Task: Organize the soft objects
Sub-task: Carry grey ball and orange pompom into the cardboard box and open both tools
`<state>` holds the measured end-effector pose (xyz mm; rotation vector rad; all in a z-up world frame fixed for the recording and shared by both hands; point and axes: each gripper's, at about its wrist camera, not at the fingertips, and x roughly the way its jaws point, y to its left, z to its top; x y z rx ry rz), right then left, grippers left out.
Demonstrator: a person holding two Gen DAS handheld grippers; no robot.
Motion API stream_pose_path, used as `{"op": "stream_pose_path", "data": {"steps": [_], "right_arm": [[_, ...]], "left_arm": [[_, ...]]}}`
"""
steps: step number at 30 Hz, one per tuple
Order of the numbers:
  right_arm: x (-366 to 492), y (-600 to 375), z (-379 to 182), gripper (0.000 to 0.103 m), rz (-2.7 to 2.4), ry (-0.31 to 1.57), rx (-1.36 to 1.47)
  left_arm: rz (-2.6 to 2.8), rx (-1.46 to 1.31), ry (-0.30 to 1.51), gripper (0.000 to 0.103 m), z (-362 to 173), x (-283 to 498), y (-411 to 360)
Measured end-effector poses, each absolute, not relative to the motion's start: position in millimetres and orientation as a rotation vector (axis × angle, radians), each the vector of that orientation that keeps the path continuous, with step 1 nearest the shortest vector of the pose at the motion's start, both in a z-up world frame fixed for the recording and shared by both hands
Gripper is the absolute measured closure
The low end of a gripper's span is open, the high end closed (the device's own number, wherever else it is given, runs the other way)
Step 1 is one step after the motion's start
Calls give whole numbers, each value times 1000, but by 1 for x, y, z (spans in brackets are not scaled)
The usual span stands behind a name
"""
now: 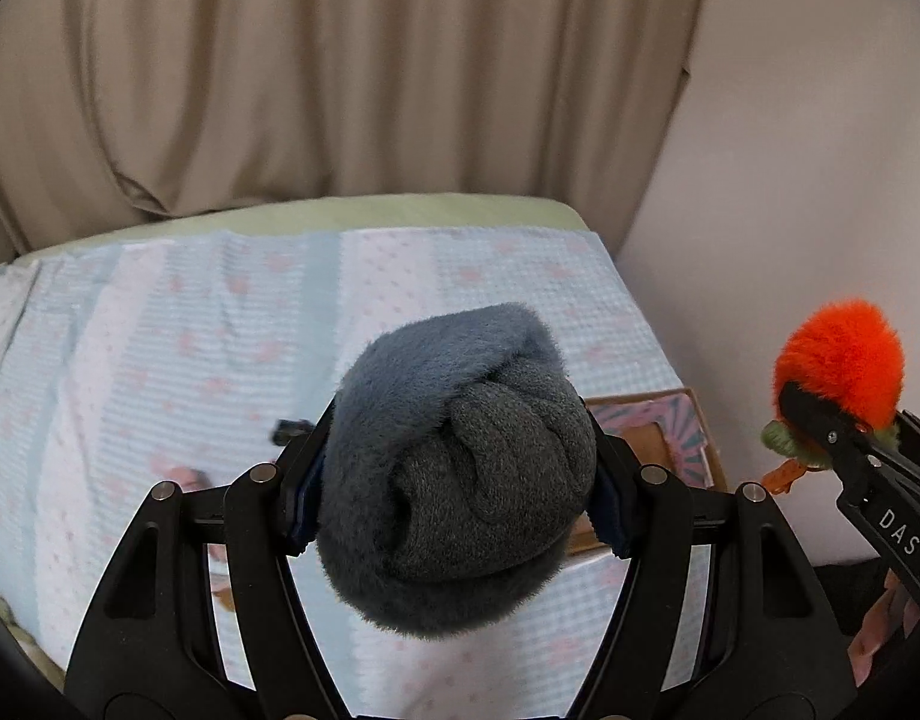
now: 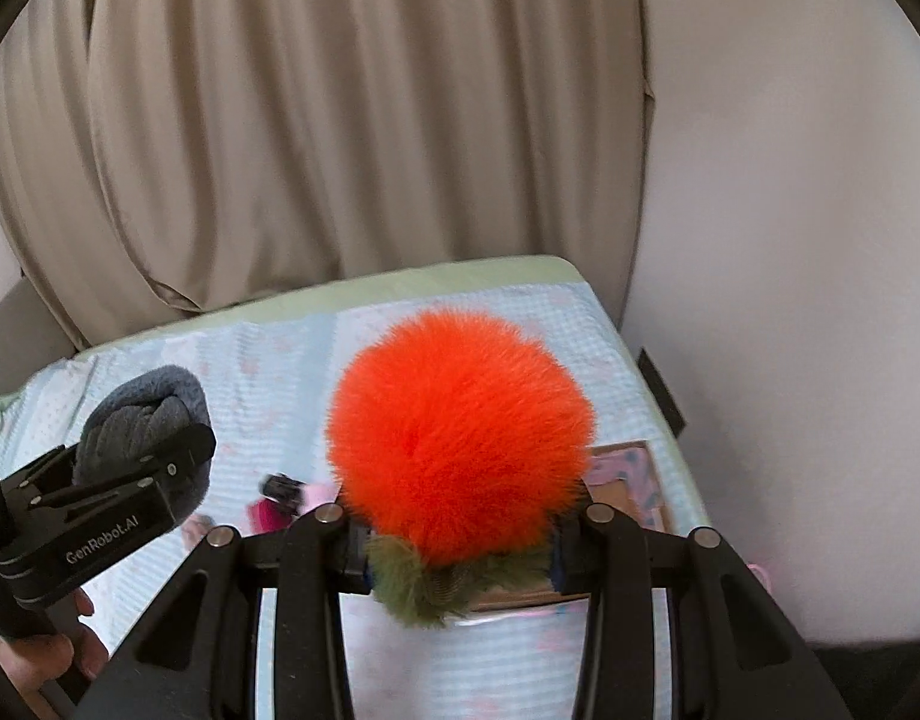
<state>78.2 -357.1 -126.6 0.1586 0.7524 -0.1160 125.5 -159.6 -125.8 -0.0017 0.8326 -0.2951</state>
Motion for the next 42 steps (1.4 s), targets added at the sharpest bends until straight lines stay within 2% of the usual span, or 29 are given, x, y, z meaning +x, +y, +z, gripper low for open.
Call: {"op": "stream_pose_path", "data": {"steps": [10, 22, 30, 32, 33, 34, 35, 38, 40, 42], "right_arm": [[118, -435, -200, 67, -109, 925, 162], [189, -494, -322, 67, -36, 1199, 241], [218, -501, -379, 67, 21, 1317, 244], [222, -506, -388, 67, 31, 1329, 265], [223, -507, -390, 65, 34, 1332, 278], [224, -507, -393, 58, 34, 1336, 291], [226, -508, -396, 43, 35, 1342, 299], [230, -504, -397, 14, 83, 1345, 308], [230, -497, -395, 0, 92, 1344, 266], [230, -496, -397, 0, 102, 1346, 268]], "left_arm": [[-336, 25, 973, 38, -204, 151, -258], [-332, 119, 1233, 38, -335, 203, -321], [-336, 212, 1353, 38, -405, 225, -352], [-352, 231, 1366, 30, -412, 226, -356], [-362, 234, 1369, 18, -413, 227, -357], [-375, 239, 1368, 5, -414, 227, -358], [-379, 244, 1368, 0, -415, 227, -359], [-365, 287, 1340, 0, -412, 225, -360], [-368, 299, 1351, 0, -414, 224, -358], [-369, 290, 1366, 0, -415, 223, -355]]}}
